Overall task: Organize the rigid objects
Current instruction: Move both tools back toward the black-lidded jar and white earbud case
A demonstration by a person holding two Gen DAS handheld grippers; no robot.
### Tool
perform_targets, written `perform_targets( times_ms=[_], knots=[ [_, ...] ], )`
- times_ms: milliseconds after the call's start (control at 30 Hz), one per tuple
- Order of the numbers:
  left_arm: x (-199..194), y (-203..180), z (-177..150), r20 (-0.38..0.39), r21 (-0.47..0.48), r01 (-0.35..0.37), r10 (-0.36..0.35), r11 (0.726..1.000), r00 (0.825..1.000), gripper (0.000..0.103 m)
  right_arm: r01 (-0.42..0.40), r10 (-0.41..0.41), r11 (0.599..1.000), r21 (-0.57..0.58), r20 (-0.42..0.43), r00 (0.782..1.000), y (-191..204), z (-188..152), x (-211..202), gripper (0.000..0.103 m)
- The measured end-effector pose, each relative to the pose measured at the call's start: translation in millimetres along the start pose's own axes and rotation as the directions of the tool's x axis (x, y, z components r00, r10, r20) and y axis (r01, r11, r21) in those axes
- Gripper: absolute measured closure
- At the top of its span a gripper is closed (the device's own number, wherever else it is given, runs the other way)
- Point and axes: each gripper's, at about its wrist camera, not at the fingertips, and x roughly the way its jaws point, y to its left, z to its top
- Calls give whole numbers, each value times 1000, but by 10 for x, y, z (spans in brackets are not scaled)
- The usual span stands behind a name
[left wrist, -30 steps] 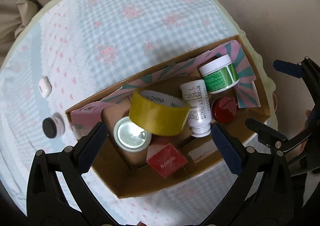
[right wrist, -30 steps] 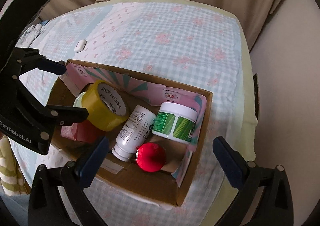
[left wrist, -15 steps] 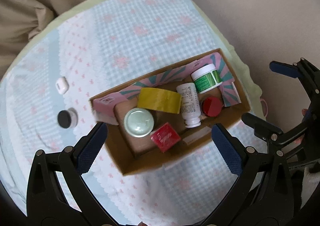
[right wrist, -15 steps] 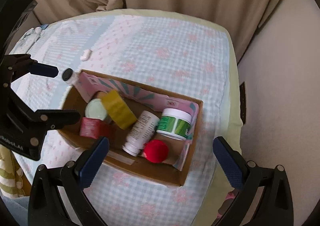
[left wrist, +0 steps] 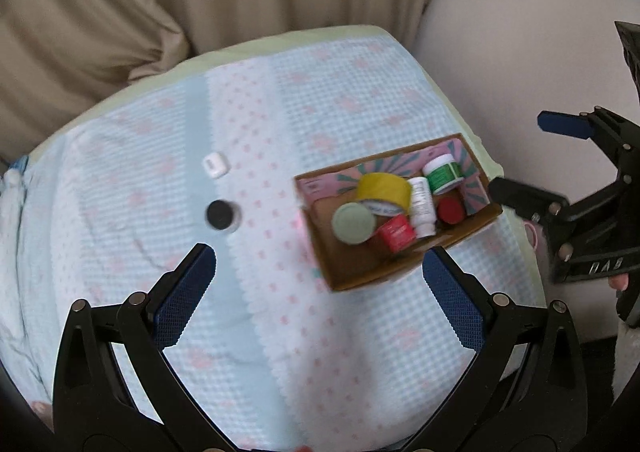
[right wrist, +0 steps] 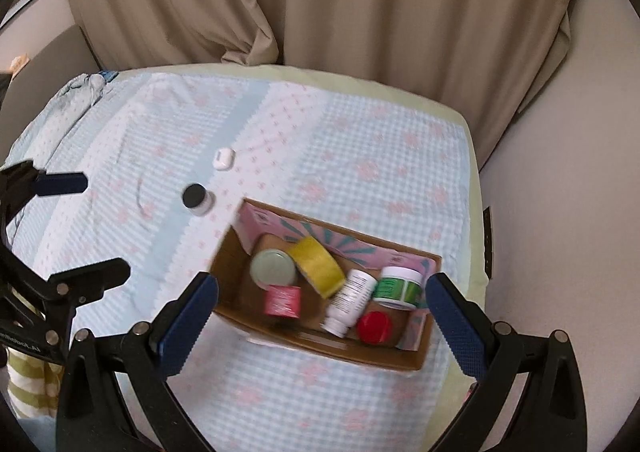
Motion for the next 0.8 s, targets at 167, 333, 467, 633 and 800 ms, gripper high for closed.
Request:
perform_targets(
  times_ms=[167, 333, 467, 633, 800],
  knots=[
    [-300, 570, -267, 22, -32, -17, 18, 999, 1000, 0, 10, -10, 999, 40, 5, 1000, 389, 177, -184, 0],
    [-430, 1043, -430, 29, -58, -4, 6, 998, 1000, 0, 13, -15, 996, 90, 20, 1000, 745, 431, -258, 0],
    [-397, 1356, -495, 17, -44, 1, 0, 999, 1000, 0, 0, -1, 993, 120, 13, 1000, 1008, 687, -191, 0],
    [-148, 1733, -480, -5, -28, 22, -22, 999, 1000, 0, -22, 25, 992, 128, -26, 999, 1256, 1039, 98, 0],
    [318, 1907, -385, -41, -24, 41, -42, 999, 998, 0, -52, 64, 991, 124, -98, 993, 1366, 1419, 676, 0]
  ],
)
